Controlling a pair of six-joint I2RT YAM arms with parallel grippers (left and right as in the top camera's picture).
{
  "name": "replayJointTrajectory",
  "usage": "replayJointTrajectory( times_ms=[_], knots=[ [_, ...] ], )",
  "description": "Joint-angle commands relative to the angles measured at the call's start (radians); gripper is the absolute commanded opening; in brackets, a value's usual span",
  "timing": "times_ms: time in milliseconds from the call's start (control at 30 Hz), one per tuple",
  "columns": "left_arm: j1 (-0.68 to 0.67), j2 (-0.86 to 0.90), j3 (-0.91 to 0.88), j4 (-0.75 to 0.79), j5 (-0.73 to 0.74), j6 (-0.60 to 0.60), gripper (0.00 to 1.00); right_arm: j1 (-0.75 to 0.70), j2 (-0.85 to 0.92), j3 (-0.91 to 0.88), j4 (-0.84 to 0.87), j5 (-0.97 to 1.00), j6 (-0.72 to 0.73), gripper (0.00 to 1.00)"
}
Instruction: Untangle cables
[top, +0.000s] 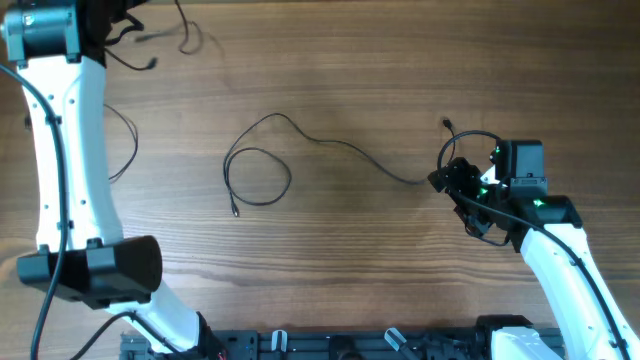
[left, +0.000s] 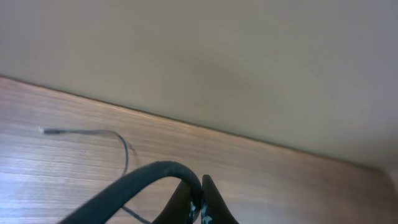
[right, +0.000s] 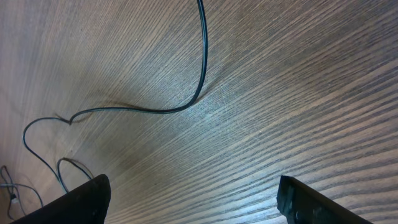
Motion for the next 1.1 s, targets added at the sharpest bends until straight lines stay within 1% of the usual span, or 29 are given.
replayJointTrajectory(
  times_ms=[0,67,167,233,300,467,633,667,700,733,767,833,967,1000,1067],
  knots=[
    [-0.003,-0.002,0.016,-0.020,0.022,0.088,0.04,0.001,0.007,0.003,0.005,0.009,-0.011,0.88],
    [-0.002,0.013,0.016,-0.020,-0.106,0.087,0.04,0.001,0.007,0.003,0.006,0.009,-0.011,0.88],
    [-0.001,0.051,0.016,-0.006,-0.360,0.084,0.04,0.001,0.007,0.003,0.010,0.010,-0.011,0.88],
    [0.003,0.089,0.016,0.026,-0.442,0.084,0.04,0.001,0.007,0.003,0.014,0.010,-0.011,0.88],
    [0.007,0.136,0.016,0.073,-0.470,0.084,0.04,0.001,0.007,0.003,0.021,0.010,-0.011,0.88],
    [0.014,0.289,0.016,0.208,-0.479,0.084,0.04,0.001,0.007,0.003,0.025,0.010,-0.011,0.88],
    [0.017,0.415,0.016,0.255,-0.485,0.084,0.05,0.001,0.007,0.003,0.027,0.010,-0.011,0.88],
    [0.017,0.440,0.016,0.255,-0.486,0.084,0.09,0.001,0.007,0.003,0.028,0.010,-0.012,0.88],
    [0.017,0.455,0.016,0.255,-0.486,0.084,0.27,0.001,0.007,0.003,0.027,0.010,-0.011,0.89],
    [0.018,0.475,0.016,0.250,-0.486,0.084,1.00,0.001,0.007,0.003,0.027,0.010,-0.012,0.91],
    [0.019,0.483,0.016,0.239,-0.486,0.084,1.00,0.001,0.007,0.003,0.027,0.010,-0.011,0.95],
    [0.019,0.485,0.016,0.208,-0.486,0.053,1.00,0.001,0.007,0.003,0.027,0.009,-0.011,1.00],
    [0.011,0.418,0.016,0.150,-0.476,-0.034,1.00,0.001,0.007,0.003,0.026,0.010,-0.011,1.00],
    [0.006,0.396,0.016,0.134,-0.454,-0.042,1.00,0.001,0.007,0.003,0.027,0.010,-0.011,1.00],
    [-0.012,0.333,0.016,0.085,-0.311,-0.048,1.00,0.001,0.007,0.003,0.029,0.010,-0.011,1.00]
  ],
)
